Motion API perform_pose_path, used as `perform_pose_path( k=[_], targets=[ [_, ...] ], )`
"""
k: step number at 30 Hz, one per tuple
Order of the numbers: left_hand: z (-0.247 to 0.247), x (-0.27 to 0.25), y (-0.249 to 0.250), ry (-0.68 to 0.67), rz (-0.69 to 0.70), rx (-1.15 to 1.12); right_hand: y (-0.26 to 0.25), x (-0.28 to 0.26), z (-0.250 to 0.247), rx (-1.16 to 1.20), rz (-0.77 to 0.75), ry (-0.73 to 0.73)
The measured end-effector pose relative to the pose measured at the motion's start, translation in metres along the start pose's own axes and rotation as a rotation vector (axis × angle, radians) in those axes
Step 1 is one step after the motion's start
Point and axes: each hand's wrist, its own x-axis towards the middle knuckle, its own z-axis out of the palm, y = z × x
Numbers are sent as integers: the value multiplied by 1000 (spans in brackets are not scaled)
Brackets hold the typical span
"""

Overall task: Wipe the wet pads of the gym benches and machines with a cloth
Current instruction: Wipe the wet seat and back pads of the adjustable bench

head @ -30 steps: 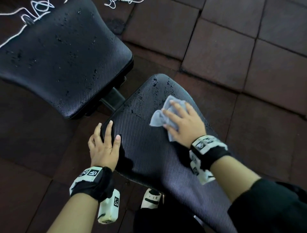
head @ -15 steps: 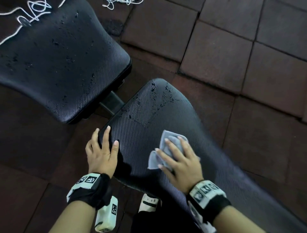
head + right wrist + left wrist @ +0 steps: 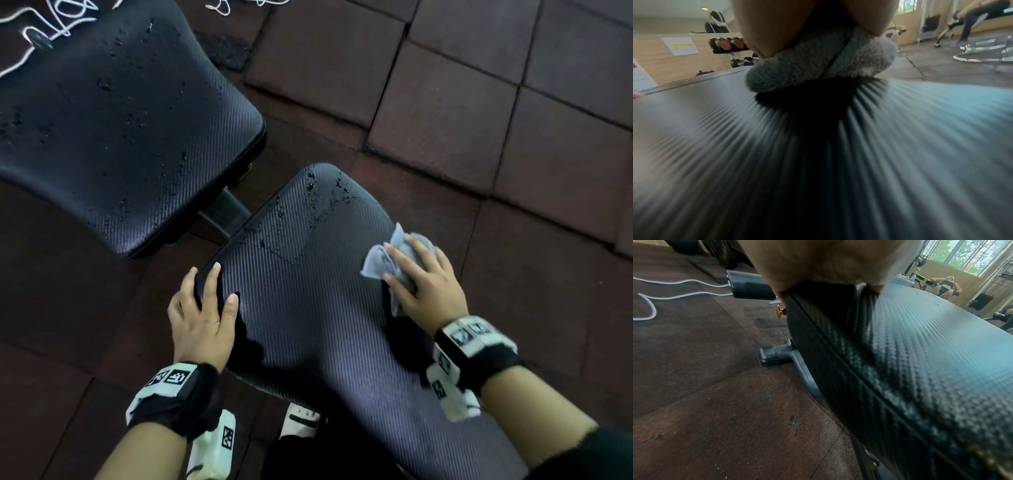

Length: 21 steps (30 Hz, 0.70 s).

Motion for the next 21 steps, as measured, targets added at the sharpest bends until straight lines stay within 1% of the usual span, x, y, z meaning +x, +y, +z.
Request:
perform_pose_path(
  k=[2, 4, 6, 8, 9, 11, 13, 15, 16, 18, 21],
  targets=[
    [1, 0, -1, 6, 3, 7, -5, -32, -3, -30, -27, 17],
    [3, 1, -3, 7, 7, 12, -24, -54, 0, -48, -125, 41],
    [4, 2, -4, 12, 13, 17, -51, -61, 8, -17, -240, -10],
    [4, 2, -5, 10, 15, 19, -76, -51, 19, 30, -341, -82],
    [4, 2, -5, 11, 16, 20, -83, -40, 24, 43, -366, -109],
    [3, 2, -5, 10, 3, 18, -88, -10, 33, 55, -374, -154],
    [2, 2, -4, -3, -13, 5, -80, 23, 35, 4, -368, -172],
    [2, 1, -4, -8, -16, 1, -67, 49, 27, -40, -319, -116],
    [2, 1, -4, -9, -15, 3, -59, 57, 21, -40, -265, -77],
    [1, 0, -4, -13, -17, 7, -42, 61, 9, 8, -112, -52],
    [0, 0, -2, -32, -47, 1, -13, 42, -4, 215, 170, -77]
  ],
)
